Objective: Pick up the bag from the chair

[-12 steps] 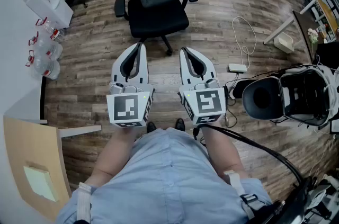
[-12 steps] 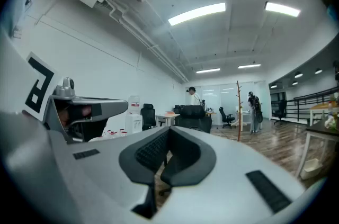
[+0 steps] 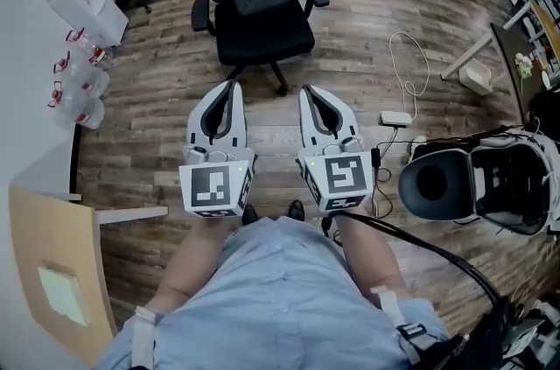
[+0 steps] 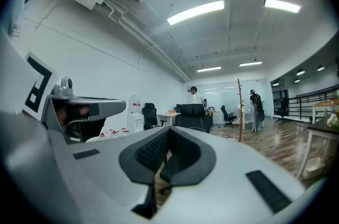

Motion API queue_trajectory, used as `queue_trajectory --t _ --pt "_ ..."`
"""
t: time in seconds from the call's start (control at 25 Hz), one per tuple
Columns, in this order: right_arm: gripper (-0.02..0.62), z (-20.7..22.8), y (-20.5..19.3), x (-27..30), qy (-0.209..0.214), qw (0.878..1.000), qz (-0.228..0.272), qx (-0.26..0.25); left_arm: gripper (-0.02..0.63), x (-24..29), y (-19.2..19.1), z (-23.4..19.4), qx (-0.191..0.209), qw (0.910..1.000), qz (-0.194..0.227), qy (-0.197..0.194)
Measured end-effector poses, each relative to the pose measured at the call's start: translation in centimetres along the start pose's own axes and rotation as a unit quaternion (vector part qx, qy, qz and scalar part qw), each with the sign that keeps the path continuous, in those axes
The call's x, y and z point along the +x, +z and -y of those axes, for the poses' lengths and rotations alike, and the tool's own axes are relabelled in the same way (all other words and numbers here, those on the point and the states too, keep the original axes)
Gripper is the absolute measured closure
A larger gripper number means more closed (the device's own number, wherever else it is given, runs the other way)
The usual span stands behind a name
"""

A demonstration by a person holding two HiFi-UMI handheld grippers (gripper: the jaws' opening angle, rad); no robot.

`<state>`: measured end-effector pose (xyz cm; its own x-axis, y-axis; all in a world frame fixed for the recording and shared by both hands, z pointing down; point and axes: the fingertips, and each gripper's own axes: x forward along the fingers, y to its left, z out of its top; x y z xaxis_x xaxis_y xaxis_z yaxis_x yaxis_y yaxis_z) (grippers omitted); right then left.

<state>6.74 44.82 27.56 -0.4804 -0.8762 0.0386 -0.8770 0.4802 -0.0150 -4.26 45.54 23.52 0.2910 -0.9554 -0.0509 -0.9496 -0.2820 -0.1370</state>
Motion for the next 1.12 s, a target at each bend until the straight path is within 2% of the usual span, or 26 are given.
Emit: queue_trajectory --t 0.2,0.48,0.8,1.12 --pt "0.594 1.5 -0.6 0.1 0.035 0.999 0.002 0.023 0.604 1.2 -0.6 1.6 -0.002 0.9999 -0.006 0.013" --pt "0.594 4.0 -2.2 2.3 0.031 0.999 -0.015 0.032 0.604 3.0 -2.3 2.2 -0.004 0.9995 -0.023 0.019" --pt "0.594 6.8 -3.3 9.7 0.014 0.999 -0.023 0.039 0.604 9.7 -4.8 -1.5 -0.013 0.9992 -0.031 0.019" --pt "0.594 8.6 -1.6 21.0 -0.001 1.000 -0.009 0.030 0.604 19.3 -6.0 -8.0 -0.018 0.9995 -0.026 0.005"
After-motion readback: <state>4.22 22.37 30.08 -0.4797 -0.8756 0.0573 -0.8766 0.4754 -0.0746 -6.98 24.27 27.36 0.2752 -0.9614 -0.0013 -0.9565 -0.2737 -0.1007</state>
